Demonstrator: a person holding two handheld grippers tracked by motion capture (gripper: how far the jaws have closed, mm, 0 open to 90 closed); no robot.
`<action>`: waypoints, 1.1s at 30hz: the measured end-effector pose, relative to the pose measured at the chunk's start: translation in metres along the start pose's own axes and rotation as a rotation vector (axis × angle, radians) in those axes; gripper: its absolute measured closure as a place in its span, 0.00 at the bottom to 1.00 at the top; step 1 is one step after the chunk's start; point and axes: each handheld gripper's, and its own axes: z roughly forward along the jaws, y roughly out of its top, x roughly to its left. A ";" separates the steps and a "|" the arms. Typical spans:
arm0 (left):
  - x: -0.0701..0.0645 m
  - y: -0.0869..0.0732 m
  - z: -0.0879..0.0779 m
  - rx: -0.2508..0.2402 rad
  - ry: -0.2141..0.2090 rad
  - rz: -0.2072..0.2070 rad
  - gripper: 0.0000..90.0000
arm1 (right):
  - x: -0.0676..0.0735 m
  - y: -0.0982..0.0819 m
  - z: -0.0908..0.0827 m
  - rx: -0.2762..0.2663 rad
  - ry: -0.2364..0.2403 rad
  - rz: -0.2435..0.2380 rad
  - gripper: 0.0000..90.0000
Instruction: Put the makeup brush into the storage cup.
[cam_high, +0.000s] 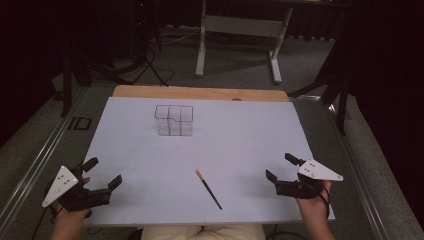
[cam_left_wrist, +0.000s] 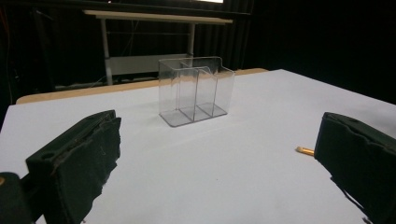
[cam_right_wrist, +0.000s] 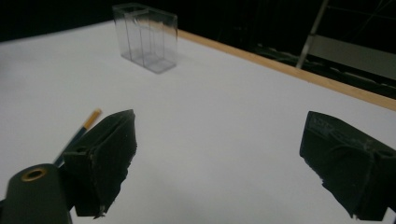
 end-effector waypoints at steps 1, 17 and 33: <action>0.000 0.000 0.000 -0.002 -0.001 0.000 0.01 | 0.001 0.000 0.001 0.009 0.023 -0.006 0.12; -0.002 0.003 0.001 -0.009 -0.009 0.000 0.01 | 0.008 -0.003 0.010 0.085 0.060 -0.040 0.11; -0.002 0.005 0.006 -0.023 -0.020 -0.001 0.01 | -0.006 -0.007 -0.001 0.092 0.034 0.176 0.11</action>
